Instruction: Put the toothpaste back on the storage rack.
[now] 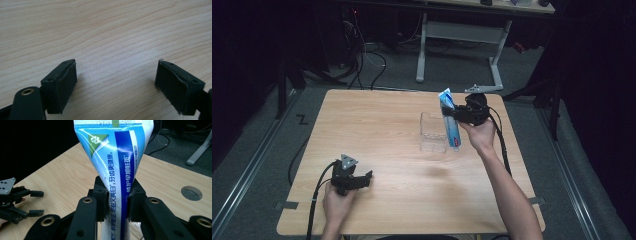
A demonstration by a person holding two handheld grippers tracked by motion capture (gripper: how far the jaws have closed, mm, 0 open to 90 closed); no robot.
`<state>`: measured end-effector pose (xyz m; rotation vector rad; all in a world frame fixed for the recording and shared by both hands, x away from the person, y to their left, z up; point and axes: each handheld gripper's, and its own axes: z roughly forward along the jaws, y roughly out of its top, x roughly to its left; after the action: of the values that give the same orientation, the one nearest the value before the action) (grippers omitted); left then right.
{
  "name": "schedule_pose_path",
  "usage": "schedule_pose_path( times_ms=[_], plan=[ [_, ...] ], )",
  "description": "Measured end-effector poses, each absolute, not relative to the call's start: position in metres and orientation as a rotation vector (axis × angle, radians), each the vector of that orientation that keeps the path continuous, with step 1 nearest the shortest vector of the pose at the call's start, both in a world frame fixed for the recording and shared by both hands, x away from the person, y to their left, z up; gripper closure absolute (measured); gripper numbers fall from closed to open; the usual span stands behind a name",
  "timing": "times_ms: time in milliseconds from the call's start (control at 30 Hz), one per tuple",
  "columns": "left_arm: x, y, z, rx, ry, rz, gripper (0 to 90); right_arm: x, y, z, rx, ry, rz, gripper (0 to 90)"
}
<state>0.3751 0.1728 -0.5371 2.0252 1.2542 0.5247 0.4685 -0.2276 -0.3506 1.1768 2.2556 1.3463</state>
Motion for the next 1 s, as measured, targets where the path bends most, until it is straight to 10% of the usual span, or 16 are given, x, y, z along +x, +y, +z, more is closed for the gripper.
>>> schedule_pose_path(
  times_ms=[1000],
  plan=[
    [0.375, 0.173, -0.537, 2.027, 1.254, 0.526, 18.1, 0.491, -0.206, -0.343, 1.186, 2.205, 1.362, 73.6]
  ],
)
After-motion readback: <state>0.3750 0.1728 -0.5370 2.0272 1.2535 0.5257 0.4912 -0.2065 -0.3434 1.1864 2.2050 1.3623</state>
